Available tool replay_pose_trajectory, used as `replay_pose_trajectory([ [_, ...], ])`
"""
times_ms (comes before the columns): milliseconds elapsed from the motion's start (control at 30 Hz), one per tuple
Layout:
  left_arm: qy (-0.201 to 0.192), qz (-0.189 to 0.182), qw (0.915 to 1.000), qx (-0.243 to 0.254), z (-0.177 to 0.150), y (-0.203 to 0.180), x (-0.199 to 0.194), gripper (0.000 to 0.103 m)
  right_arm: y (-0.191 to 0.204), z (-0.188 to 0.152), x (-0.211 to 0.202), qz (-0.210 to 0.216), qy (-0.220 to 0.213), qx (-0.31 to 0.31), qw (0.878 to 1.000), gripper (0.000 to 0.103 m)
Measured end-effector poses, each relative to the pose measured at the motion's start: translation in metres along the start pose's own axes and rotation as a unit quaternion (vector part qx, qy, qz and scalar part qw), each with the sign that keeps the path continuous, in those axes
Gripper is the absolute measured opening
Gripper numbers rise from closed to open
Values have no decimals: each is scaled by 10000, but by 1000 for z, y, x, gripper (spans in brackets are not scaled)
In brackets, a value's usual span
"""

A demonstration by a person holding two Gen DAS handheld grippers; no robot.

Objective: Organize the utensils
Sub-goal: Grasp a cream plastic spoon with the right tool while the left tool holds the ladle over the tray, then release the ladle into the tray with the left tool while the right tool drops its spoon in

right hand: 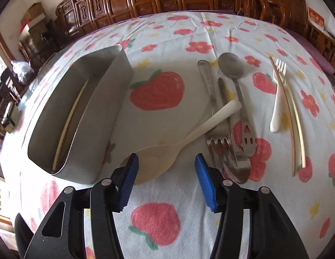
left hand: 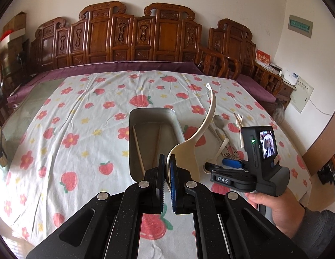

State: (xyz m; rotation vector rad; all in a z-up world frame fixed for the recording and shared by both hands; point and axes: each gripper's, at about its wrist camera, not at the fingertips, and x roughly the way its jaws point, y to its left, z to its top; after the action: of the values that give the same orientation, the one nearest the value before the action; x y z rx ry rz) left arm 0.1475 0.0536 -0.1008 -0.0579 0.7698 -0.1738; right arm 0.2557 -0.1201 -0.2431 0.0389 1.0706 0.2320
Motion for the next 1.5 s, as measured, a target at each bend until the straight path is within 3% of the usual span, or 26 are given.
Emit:
replay_pose_trajectory([
  [200, -58, -1, 10000, 1, 2, 1, -4, 3, 12, -8, 0, -331, -144, -417, 9985, 55],
  [267, -55, 23, 10000, 10, 2, 1, -3, 3, 12, -11, -3, -292, -150, -449, 9985, 32],
  [333, -34, 22, 10000, 3, 1, 0, -2, 3, 13, -13, -5, -279, -115, -483, 9984, 17],
  [433, -12, 34, 10000, 20, -1, -1, 0, 3, 12, -16, -8, -240, -109, -511, 9983, 5],
  [700, 118, 164, 9998, -28, -7, 5, 13, 3, 6, -15, -30, -102, -252, -555, 9981, 2],
  [1067, 307, 509, 9979, -272, 2, 31, 46, 3, 5, 15, -85, 49, -754, -610, 9953, 2],
  [1333, 432, 633, 9966, -313, 11, 33, 72, 4, 36, 33, -100, 354, -883, -741, 9927, 2],
  [1500, 459, 671, 9961, -329, 10, 36, 75, 10, 55, 38, -93, 452, -837, -863, 9917, 2],
])
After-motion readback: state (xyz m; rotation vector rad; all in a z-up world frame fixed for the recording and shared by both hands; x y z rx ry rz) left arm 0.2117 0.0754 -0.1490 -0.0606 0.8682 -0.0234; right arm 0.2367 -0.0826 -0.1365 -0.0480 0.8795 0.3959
